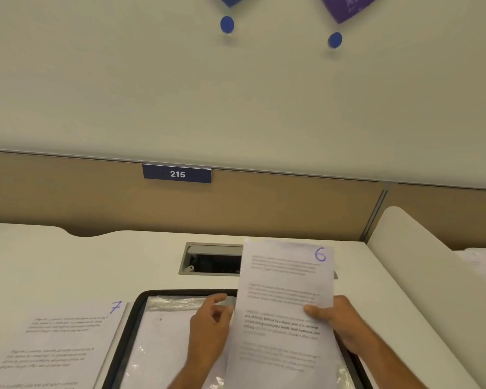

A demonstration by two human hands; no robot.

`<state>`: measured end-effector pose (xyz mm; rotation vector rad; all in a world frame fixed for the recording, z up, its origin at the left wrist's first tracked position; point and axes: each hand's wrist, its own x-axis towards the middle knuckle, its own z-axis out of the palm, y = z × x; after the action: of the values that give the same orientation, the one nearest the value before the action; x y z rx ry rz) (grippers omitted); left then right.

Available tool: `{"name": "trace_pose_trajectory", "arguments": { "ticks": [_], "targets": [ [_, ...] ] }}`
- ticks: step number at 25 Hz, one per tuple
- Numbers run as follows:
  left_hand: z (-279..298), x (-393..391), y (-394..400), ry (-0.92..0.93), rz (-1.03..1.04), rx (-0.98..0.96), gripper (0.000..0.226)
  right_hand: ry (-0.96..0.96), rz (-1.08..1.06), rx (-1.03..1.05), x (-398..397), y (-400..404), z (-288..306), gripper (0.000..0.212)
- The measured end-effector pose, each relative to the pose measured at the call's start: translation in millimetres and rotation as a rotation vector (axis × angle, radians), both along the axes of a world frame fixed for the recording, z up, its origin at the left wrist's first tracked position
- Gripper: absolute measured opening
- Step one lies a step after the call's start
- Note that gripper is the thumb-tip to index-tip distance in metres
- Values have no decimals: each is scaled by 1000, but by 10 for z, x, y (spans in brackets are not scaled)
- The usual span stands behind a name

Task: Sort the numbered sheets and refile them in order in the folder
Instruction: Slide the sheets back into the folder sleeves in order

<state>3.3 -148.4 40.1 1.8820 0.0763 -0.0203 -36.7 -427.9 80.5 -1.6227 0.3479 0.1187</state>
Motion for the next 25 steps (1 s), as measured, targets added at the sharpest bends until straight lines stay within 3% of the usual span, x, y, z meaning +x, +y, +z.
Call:
{"name": "trace_pose_trajectory", "arguments": {
  "ticks": [2,4,7,10,14,18,25],
  "targets": [
    [-83,167,-125,-60,-53,160,21,-53,-84,19,80,-234,92,45],
    [-167,303,-231,-102,-94,281,25,-105,-176,42,170,-427,165,39],
    [-274,518,-459,-194,-157,424,26,-188,-309,130,371,-666,227,50],
    [-366,686,-619,-321,-213,596,35,-284,-389,230,534,-829,231,75],
    [-542,769,-689,-436,-307,914,40,-290,-515,326,683,-911,112,67],
    [-696,736,-694,-635,-304,965,33,-266,-550,354,738,-825,17,73],
    [-681,668,-650,-713,-290,901,45,-329,-594,440,825,-638,-34,59]
  ]
}}
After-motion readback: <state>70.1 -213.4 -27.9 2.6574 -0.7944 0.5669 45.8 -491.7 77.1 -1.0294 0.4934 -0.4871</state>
